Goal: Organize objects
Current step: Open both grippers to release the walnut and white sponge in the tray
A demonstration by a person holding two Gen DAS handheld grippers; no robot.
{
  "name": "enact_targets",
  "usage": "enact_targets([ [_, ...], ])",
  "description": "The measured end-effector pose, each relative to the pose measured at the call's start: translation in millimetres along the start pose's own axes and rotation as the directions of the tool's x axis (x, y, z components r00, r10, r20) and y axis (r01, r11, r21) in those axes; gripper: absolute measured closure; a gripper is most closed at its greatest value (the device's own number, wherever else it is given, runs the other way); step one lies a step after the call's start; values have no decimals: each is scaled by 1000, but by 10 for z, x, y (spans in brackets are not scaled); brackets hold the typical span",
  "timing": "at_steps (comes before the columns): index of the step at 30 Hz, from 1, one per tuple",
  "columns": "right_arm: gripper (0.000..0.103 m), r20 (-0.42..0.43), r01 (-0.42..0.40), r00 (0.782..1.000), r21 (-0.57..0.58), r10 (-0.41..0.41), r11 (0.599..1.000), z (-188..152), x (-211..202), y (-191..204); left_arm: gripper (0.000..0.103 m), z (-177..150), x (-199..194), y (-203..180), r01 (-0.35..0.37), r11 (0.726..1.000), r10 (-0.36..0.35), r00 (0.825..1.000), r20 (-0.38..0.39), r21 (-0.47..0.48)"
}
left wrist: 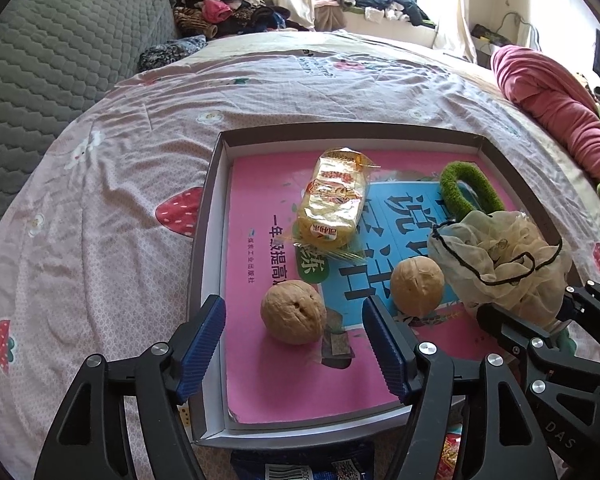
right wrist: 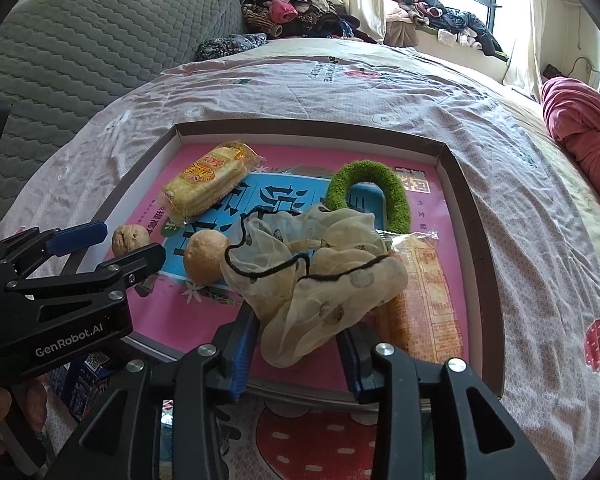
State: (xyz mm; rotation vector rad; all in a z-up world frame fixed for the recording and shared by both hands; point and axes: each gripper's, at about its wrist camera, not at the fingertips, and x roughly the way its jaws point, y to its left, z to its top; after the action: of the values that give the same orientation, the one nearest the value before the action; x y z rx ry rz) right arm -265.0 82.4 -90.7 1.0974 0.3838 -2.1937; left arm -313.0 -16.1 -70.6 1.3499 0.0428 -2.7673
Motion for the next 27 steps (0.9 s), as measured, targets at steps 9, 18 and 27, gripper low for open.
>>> enact_targets([
  [9,57,14,11,1000,-6,-11,1000,5,-61,16,29,-6,-27,-1,-10,1000,10,1000,3,-2],
  [18,47,27,23,999,-7,-23,1000,21,-139,16,23,-2,-90,10,-6,1000,7,1000,11,-14],
  [27,45,28,23,999,-2,-23,1000,15,-175,-7,23,-7,-90,22,-2,1000,2,1000,8,-15],
])
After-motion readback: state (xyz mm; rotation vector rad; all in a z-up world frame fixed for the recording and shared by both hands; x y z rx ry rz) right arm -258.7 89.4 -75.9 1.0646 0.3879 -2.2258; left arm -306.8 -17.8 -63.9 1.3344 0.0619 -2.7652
